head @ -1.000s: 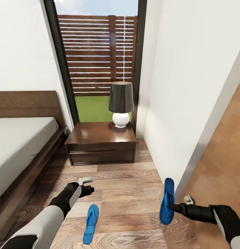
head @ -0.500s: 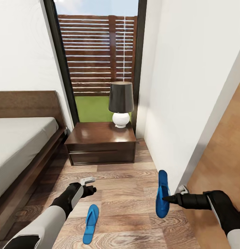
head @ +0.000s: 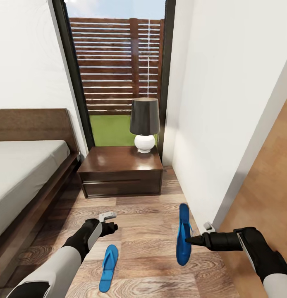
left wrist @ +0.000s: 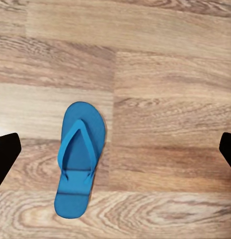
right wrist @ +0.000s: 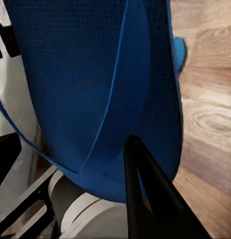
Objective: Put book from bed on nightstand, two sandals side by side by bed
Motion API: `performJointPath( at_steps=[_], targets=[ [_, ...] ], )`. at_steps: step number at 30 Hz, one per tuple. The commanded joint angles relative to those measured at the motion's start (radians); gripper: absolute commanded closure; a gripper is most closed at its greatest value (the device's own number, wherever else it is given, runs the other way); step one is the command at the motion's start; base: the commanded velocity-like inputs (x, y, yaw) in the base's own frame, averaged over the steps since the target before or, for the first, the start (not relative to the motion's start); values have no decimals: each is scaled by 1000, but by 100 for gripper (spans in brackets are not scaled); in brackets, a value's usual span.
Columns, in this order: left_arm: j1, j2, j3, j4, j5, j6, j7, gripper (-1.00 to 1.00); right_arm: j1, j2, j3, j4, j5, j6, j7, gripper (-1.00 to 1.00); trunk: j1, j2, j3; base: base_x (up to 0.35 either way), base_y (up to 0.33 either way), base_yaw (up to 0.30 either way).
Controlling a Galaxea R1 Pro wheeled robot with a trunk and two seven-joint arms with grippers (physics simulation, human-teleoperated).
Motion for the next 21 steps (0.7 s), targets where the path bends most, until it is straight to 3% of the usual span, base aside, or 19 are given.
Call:
performJointPath(
  at_steps=[1,10,21],
  targets=[
    [0,-1,2,-2,11,6,7,-100,-1,1,-3,0,12,14,49,100,0,0,-1,0,0,0],
    [1,-1,2,0,11,6,7,-100,-1,1,-4,1,21,13,69,100,0,0,-1,0,0,0],
    [1,-1,2,0,11,6,6,-100,-1,1,-4,1,24,13,69,100,5,-3,-44,0,0,0]
  ],
)
